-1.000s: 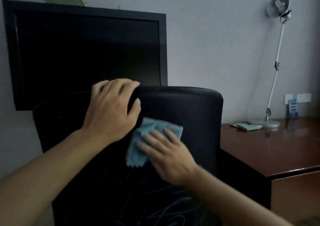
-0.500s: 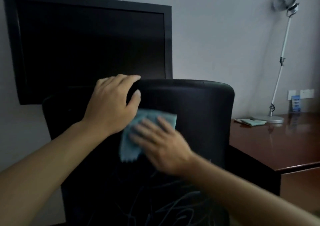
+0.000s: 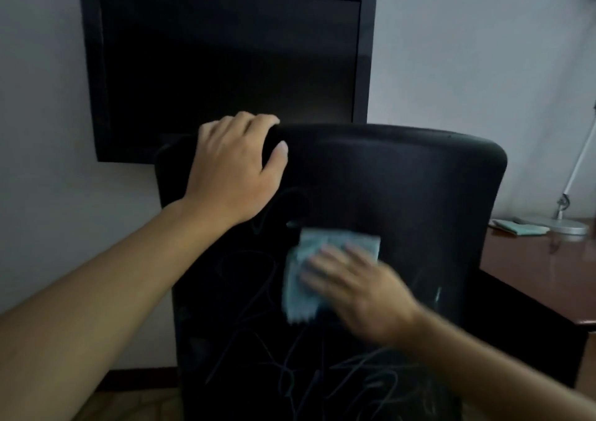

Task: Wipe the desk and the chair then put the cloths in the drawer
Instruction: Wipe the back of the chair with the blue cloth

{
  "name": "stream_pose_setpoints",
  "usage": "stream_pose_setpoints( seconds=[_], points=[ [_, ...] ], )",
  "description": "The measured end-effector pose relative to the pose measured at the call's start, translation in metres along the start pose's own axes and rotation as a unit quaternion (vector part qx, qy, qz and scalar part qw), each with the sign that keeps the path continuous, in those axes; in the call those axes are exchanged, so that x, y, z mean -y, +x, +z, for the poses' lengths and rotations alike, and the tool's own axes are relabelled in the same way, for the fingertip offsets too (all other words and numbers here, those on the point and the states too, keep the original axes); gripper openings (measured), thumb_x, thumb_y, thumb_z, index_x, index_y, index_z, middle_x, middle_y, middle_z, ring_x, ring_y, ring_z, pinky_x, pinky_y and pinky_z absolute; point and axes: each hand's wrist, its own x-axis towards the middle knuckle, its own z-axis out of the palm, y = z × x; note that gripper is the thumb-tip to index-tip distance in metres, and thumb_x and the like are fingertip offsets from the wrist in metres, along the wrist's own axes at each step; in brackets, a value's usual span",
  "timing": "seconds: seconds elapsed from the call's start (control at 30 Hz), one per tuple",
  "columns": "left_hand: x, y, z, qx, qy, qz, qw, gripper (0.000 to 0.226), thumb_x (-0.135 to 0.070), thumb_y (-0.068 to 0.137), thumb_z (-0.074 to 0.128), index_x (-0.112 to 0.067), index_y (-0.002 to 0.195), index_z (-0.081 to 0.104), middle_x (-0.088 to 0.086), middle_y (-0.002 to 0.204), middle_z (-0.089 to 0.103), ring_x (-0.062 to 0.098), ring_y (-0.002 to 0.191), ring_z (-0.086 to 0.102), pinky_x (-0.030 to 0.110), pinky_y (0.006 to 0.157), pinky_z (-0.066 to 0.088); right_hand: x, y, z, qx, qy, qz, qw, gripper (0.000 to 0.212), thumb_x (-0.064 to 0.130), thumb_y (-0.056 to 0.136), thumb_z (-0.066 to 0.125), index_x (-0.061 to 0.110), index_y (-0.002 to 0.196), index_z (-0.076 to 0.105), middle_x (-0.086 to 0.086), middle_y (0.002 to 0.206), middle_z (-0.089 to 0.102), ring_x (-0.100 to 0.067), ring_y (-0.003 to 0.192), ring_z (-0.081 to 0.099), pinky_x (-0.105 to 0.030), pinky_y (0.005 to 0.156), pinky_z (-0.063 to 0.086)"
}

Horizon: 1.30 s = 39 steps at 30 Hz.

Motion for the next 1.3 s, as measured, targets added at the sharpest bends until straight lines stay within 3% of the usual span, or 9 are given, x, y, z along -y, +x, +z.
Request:
stream_pose_setpoints(
  seconds=[0.13, 0.23, 0.33, 0.43, 0.67, 0.8, 0.93, 1.13, 1.3],
  points=[
    [-0.004, -0.003, 0.007, -0.035, -0.008, -0.013, 0.999, 0.041, -0.04, 0.095, 0.043, -0.015, 0.125, 0.058, 0.005, 0.116, 0.063, 0.025, 0.11, 0.056, 0.04, 0.104, 0.03, -0.074, 0.065, -0.031, -0.153, -0.053, 0.168, 0.972, 0.05, 0.028, 0.101, 0.041, 0.021, 0.151, 0.035, -0.007, 0.159, 0.028, -0.026, 0.149, 0.019, -0.048, 0.121, 0.015],
    [-0.003, -0.001, 0.007, -0.038, -0.015, -0.015, 0.999, 0.04, -0.04, 0.096, 0.043, -0.017, 0.124, 0.058, 0.003, 0.115, 0.063, 0.023, 0.109, 0.056, 0.039, 0.104, 0.03, -0.045, 0.043, -0.005, -0.154, -0.028, 0.209, 0.965, 0.055, 0.02, 0.097, 0.042, 0.021, 0.151, 0.033, -0.007, 0.159, 0.024, -0.028, 0.15, 0.013, -0.05, 0.12, 0.012],
    [-0.003, -0.002, 0.004, -0.03, -0.019, -0.014, 0.999, 0.038, -0.039, 0.097, 0.045, -0.018, 0.126, 0.058, 0.002, 0.116, 0.062, 0.022, 0.111, 0.055, 0.037, 0.105, 0.029, 0.042, -0.028, 0.042, -0.049, -0.001, 0.156, 0.986, 0.064, 0.021, 0.086, 0.046, 0.021, 0.149, 0.033, -0.004, 0.151, 0.042, -0.025, 0.15, 0.011, -0.046, 0.122, 0.007],
    [-0.001, 0.001, -0.001, -0.009, -0.047, -0.016, 0.999, 0.035, -0.037, 0.099, 0.045, -0.022, 0.129, 0.057, -0.003, 0.12, 0.063, 0.018, 0.115, 0.054, 0.031, 0.106, 0.027, 0.069, -0.054, 0.045, 0.036, -0.025, 0.055, 0.998, 0.066, 0.029, 0.084, 0.049, 0.024, 0.148, 0.033, 0.003, 0.144, 0.051, -0.022, 0.143, 0.03, -0.043, 0.123, 0.002],
    [0.015, 0.007, -0.02, 0.023, -0.093, -0.023, 0.995, 0.043, -0.039, 0.092, 0.047, -0.026, 0.131, 0.058, -0.008, 0.13, 0.06, 0.011, 0.121, 0.052, 0.025, 0.104, 0.033, -0.026, 0.118, -0.017, -0.163, -0.016, 0.2, 0.966, 0.054, 0.029, 0.101, 0.039, 0.021, 0.153, 0.028, -0.004, 0.162, 0.019, -0.023, 0.151, 0.01, -0.047, 0.121, 0.008],
    [0.049, -0.004, -0.021, -0.004, -0.031, -0.15, 0.988, 0.042, -0.041, 0.102, 0.033, -0.031, 0.137, 0.053, -0.007, 0.144, 0.05, 0.014, 0.134, 0.042, 0.044, 0.118, 0.018, 0.027, 0.086, 0.015, -0.09, 0.006, 0.135, 0.987, 0.063, 0.021, 0.088, 0.048, 0.019, 0.15, 0.036, -0.003, 0.158, 0.028, -0.023, 0.149, 0.02, -0.044, 0.122, 0.007],
    [0.075, -0.02, -0.02, 0.048, -0.139, -0.193, 0.97, 0.046, -0.053, 0.102, 0.024, -0.042, 0.142, 0.045, -0.016, 0.146, 0.046, 0.008, 0.136, 0.039, 0.027, 0.105, 0.028, 0.081, 0.035, 0.032, 0.03, -0.012, 0.021, 0.999, 0.063, 0.028, 0.083, 0.044, 0.021, 0.145, 0.044, 0.0, 0.152, 0.04, -0.021, 0.143, 0.033, -0.042, 0.122, 0.001],
    [0.078, -0.016, -0.024, 0.03, -0.198, -0.247, 0.948, 0.053, -0.065, 0.096, 0.019, -0.048, 0.131, 0.055, -0.018, 0.136, 0.056, 0.008, 0.128, 0.048, 0.028, 0.096, 0.035, 0.005, 0.171, -0.02, -0.13, -0.014, 0.169, 0.977, 0.059, 0.029, 0.096, 0.041, 0.018, 0.152, 0.03, -0.006, 0.161, 0.022, -0.024, 0.151, 0.01, -0.048, 0.122, 0.003],
    [0.079, -0.014, -0.029, 0.045, -0.23, -0.266, 0.935, 0.063, -0.07, 0.095, 0.011, -0.046, 0.131, 0.056, -0.015, 0.142, 0.053, 0.012, 0.134, 0.044, 0.034, 0.106, 0.033, 0.052, 0.148, 0.006, -0.058, -0.013, 0.072, 0.996, 0.06, 0.025, 0.088, 0.043, 0.015, 0.147, 0.041, -0.005, 0.153, 0.04, -0.024, 0.146, 0.026, -0.046, 0.122, 0.001]
  ],
)
